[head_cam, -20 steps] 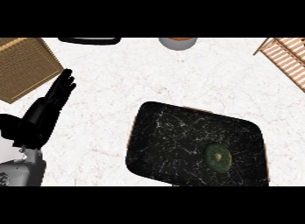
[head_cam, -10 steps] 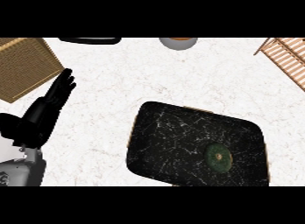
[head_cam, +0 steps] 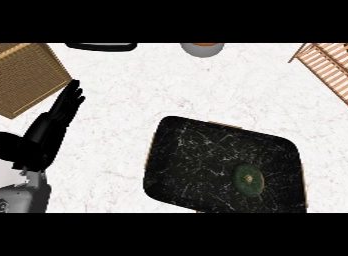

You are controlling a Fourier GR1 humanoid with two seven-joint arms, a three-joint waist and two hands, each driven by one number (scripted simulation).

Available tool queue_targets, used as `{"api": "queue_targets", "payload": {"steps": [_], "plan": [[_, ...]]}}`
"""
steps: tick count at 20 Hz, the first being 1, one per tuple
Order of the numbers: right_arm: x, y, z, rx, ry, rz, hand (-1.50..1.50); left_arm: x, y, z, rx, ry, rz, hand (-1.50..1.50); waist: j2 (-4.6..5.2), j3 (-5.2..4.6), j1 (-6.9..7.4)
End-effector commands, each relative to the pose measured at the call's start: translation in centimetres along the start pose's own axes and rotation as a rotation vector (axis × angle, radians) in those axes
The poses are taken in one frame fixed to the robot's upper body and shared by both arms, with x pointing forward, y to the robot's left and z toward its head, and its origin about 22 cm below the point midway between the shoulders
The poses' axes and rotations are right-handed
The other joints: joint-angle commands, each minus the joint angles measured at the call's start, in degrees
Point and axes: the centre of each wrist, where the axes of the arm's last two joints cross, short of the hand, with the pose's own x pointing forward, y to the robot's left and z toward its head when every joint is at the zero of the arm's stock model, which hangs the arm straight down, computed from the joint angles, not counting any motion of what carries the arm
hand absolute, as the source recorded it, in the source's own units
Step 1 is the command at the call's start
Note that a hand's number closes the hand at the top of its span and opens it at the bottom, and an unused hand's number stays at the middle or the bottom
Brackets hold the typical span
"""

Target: Pick the sweet potato from the tray and place it in the tiered shelf

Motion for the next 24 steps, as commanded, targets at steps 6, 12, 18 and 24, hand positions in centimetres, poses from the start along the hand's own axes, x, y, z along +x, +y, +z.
{"api": "queue_targets", "payload": {"steps": [6, 12, 18, 24], "plan": [[-2.1, 1.8, -0.8, -0.197, 0.261, 0.016, 1.50, -0.7, 0.1, 1.0, 0.010, 0.020, -0.002, 0.00, -0.50, -0.09, -1.09], [-2.8, 3.2, -0.8, 0.120, 0.287, 0.607, -1.50, -0.6, 0.0, 0.5, 0.025, 0.024, 0.004, 0.00, -0.92, -0.37, -1.34], [-1.2, -1.7, -1.6, -0.019, 0.413, 0.400, -1.50, 0.0, 1.9, 0.4, 0.027, 0.020, 0.006, 0.00, -1.15, -0.14, -2.39], [-0.4, -6.3, -1.9, -0.212, 0.408, 0.103, -1.50, 0.3, 1.6, 0.8, 0.023, 0.015, -0.017, 0.00, -0.94, -0.07, -1.59]]}}
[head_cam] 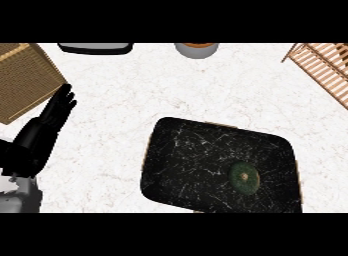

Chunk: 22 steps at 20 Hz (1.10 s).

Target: Pick the sweet potato from the tray and place it in the tiered shelf

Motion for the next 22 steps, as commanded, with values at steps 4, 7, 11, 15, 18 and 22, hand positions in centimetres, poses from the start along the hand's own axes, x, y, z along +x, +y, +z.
{"api": "queue_targets", "payload": {"steps": [4, 7, 11, 15, 18, 22], "plan": [[-0.4, -6.2, 0.0, -0.172, 0.157, -0.354, -1.50, 0.3, 0.6, -0.3, -0.005, 0.003, 0.005, 0.00, -0.03, -0.02, -0.16], [-0.7, -9.8, 0.5, -0.198, 0.218, -0.474, -1.50, 0.8, -0.6, -0.2, -0.002, -0.007, -0.001, 0.00, -0.27, -0.03, -0.06], [-2.6, -15.2, 0.7, -0.213, 0.345, -0.697, -1.50, 0.4, 0.0, -0.6, 0.012, 0.019, 0.008, 0.00, -0.74, -0.15, -1.12], [-5.3, -17.0, -1.1, -0.184, 0.439, -0.884, -1.50, -0.3, 0.4, -0.2, 0.047, 0.042, 0.019, 0.00, -1.28, -0.05, -2.77], [-5.5, -17.5, 0.4, -0.152, 0.450, -0.928, -1.50, 0.3, 0.4, 0.7, 0.057, 0.034, 0.014, 0.00, -2.20, -0.01, -3.58], [-7.5, -19.0, 2.0, -0.160, 0.427, -1.002, -1.50, -2.0, 1.0, 2.0, 0.079, 0.069, -0.002, 0.00, -2.70, -0.08, -5.23]]}}
